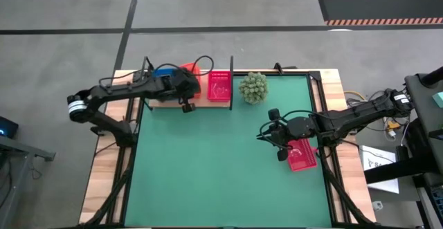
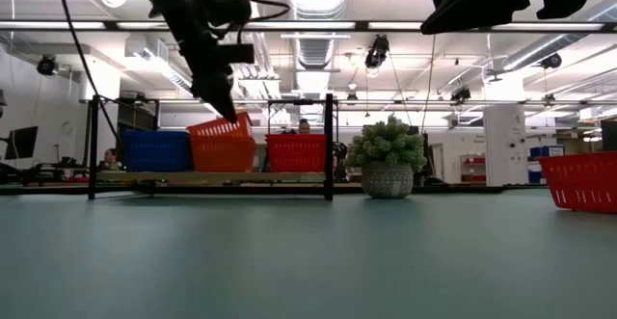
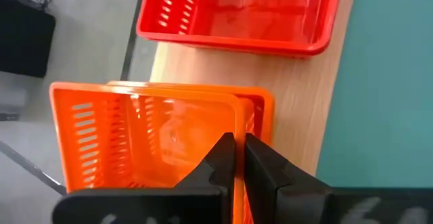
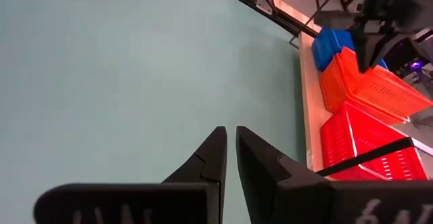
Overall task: Stack baskets on shelf by color
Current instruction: Stack the orange bin on the orange bin on the shelf, then stack the red bin on the red bin on the shelf
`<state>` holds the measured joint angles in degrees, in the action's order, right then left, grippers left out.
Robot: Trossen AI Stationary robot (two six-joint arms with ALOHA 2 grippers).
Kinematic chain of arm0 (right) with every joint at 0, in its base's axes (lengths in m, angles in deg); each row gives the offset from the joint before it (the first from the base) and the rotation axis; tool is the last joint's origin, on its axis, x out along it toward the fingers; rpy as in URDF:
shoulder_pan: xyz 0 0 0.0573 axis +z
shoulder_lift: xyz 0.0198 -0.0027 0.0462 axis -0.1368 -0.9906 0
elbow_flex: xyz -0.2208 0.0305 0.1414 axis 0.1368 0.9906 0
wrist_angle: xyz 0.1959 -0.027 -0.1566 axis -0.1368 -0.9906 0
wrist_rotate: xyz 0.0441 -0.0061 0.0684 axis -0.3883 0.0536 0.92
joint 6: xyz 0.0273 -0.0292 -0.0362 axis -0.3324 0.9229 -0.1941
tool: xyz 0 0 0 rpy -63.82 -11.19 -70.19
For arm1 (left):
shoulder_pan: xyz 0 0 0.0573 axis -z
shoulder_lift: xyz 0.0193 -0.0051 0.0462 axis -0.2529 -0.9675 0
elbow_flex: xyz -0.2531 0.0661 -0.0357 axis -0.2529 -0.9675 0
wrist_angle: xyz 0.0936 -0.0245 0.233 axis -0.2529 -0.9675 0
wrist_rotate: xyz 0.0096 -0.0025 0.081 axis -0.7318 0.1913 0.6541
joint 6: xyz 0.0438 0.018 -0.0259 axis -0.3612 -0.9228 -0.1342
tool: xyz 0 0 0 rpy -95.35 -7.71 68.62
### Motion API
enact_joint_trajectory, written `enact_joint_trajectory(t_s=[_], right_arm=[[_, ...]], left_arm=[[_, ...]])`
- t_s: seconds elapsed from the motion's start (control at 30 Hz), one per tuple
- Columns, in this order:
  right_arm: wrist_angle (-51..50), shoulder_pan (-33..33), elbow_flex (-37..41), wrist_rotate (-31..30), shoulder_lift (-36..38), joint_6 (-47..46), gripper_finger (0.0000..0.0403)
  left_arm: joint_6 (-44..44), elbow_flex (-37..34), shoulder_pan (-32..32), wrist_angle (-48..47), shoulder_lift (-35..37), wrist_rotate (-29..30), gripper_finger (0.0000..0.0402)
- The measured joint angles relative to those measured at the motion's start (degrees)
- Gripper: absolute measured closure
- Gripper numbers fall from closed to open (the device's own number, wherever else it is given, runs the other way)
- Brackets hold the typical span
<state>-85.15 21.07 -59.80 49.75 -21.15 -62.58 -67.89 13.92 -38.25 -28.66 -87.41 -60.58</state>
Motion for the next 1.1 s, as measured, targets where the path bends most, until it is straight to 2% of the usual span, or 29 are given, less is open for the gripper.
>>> enact_joint_trajectory(t_s=[0.1, 0.27, 0.63, 0.83, 1.0, 1.1], right_arm=[[0.0, 0.0, 0.0, 0.0, 0.0, 0.1, 0.0376], [-0.3, 0.0, 0.0, 0.0, 0.0, 0.0, 0.0376], [-0.3, 0.0, 0.0, 0.0, 0.0, -1.5, 0.0376], [-0.6, 0.0, 0.0, 0.0, 0.0, -2.2, 0.0376], [-0.7, 0.0, 0.0, 0.0, 0.0, -2.2, 0.0376], [-0.9, 0.0, 0.0, 0.0, 0.0, -1.3, 0.0376]], left_arm=[[-0.1, 0.3, 0.1, 0.2, -0.9, -0.2, 0.0400], [1.2, 0.3, 0.5, 0.2, -0.9, -5.6, 0.0396], [1.1, 0.2, 3.1, -0.8, -0.7, -6.1, 0.0340], [1.4, 2.4, 4.8, -11.5, 3.0, -5.3, 0.0329], [3.8, 1.8, 5.8, -12.9, 7.4, -5.4, 0.0329], [1.3, 1.8, 5.7, -18.0, 8.9, -4.2, 0.0329]])
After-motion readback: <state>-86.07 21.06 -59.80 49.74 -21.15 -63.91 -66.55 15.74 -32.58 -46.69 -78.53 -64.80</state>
